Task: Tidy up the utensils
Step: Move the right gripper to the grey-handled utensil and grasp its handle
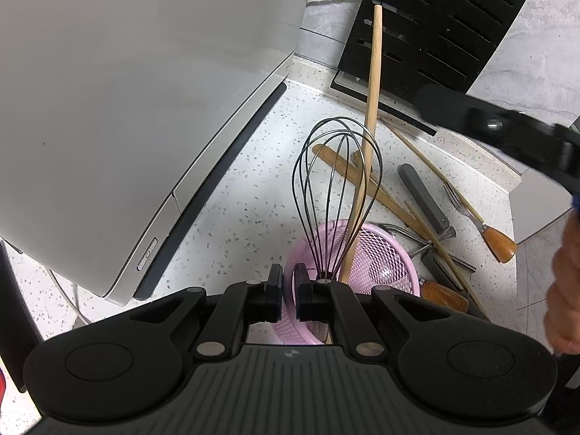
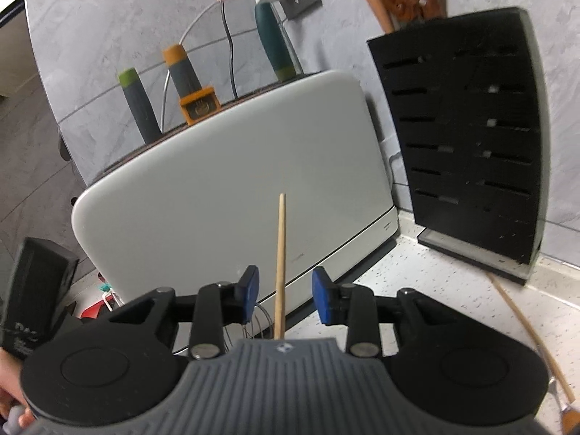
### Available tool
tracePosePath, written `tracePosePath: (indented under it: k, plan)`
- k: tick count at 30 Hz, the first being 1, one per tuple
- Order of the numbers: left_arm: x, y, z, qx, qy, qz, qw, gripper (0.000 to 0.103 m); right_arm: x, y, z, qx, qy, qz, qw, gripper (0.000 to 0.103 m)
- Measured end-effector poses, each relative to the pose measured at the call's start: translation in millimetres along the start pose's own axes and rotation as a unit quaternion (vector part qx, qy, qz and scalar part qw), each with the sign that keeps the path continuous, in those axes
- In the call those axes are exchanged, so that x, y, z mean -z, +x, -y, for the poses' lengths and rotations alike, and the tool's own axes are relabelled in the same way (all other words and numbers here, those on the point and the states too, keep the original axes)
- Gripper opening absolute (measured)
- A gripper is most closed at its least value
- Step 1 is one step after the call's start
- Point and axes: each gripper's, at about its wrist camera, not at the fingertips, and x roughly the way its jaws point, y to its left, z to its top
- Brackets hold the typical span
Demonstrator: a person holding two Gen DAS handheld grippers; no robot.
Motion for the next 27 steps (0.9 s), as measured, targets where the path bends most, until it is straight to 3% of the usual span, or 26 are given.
tracePosePath:
  k: [5, 11, 16, 20, 27]
  plan:
    - [0.4, 0.1, 0.6, 0.0, 0.001, 0.0, 1.0, 0.006, -2.6, -15.3, 17.1, 0.013, 0.0, 0.0, 1.0, 0.032]
    - [0.6, -1.2, -1.4, 0.004, -0.002, 0.0, 1.0, 0.006, 6.2, -17.9, 60.2, 0.09, -0.014, -0.024, 0.996, 0.032]
    - [0.5, -1.5, -1.8, 0.005, -0.002, 0.002, 1.0, 0.006, 24.5, -7.9, 103.3, 0.12, 0.009, -0.086, 0.989, 0.032]
    - [0.9, -2.4, -1.7, 0.007, -0.002, 0.004, 1.0, 0.006, 40.8, 3.6, 110.8, 0.136, -0.018, -0.131, 0.982, 0.032]
    - [1.0, -1.9, -2.2, 0.006, -0.002, 0.002, 1.0, 0.006, 40.6, 0.2, 120.4, 0.16, -0.018, -0.119, 0.98, 0.032]
